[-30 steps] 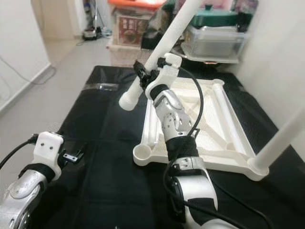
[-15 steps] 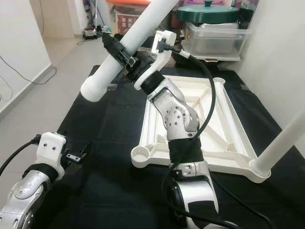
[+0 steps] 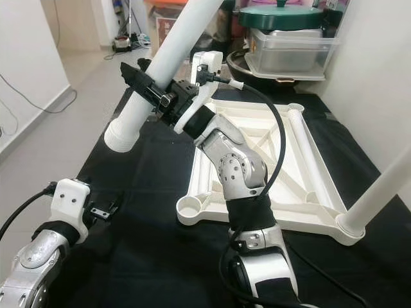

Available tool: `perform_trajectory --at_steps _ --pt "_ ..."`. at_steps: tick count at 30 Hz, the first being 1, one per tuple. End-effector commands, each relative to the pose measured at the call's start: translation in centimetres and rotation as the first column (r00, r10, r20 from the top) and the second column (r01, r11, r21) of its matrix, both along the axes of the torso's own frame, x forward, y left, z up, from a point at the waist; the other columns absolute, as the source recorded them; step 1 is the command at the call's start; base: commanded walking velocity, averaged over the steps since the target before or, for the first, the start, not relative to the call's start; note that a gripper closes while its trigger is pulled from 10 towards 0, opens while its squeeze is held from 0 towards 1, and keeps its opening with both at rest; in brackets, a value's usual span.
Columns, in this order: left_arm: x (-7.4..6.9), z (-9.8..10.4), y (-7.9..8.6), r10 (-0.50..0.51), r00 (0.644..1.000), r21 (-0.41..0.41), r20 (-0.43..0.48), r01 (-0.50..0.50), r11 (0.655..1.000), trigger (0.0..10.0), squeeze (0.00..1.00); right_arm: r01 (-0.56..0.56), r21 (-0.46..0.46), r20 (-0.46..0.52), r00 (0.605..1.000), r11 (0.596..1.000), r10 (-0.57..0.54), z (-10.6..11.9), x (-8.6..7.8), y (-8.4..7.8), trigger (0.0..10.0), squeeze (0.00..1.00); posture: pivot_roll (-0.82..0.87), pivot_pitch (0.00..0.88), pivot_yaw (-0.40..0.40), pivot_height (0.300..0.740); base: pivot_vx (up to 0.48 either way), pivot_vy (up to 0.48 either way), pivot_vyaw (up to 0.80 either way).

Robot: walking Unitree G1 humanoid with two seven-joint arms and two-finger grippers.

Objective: Building children table

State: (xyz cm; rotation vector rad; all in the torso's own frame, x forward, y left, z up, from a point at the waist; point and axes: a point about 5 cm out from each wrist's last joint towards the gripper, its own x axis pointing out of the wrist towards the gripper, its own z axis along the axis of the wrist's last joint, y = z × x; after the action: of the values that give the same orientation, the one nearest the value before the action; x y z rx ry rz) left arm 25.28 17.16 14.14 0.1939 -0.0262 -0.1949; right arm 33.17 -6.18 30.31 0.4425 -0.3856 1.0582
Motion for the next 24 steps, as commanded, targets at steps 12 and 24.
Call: perform_trajectory --at_steps 12,24 --pt "1.3 1.2 -1.3 -0.092 0.993 0.108 0.080 0.083 0.991 10.0 0.00 0.245 -0.234 -0.245 0.922 0.941 -0.301 -4.7 2.4 1.2 0.0 0.00 0.05 0.000 -0.045 0.740 0.000 0.000 0.00" --pt "3.1 1.9 -1.9 -0.124 0.987 0.060 0.104 0.119 0.991 10.0 0.00 0.051 -0.186 -0.162 0.983 0.981 -0.082 -3.9 -0.8 3.9 0.0 0.00 0.03 0.000 -0.035 0.740 0.000 0.000 0.00"
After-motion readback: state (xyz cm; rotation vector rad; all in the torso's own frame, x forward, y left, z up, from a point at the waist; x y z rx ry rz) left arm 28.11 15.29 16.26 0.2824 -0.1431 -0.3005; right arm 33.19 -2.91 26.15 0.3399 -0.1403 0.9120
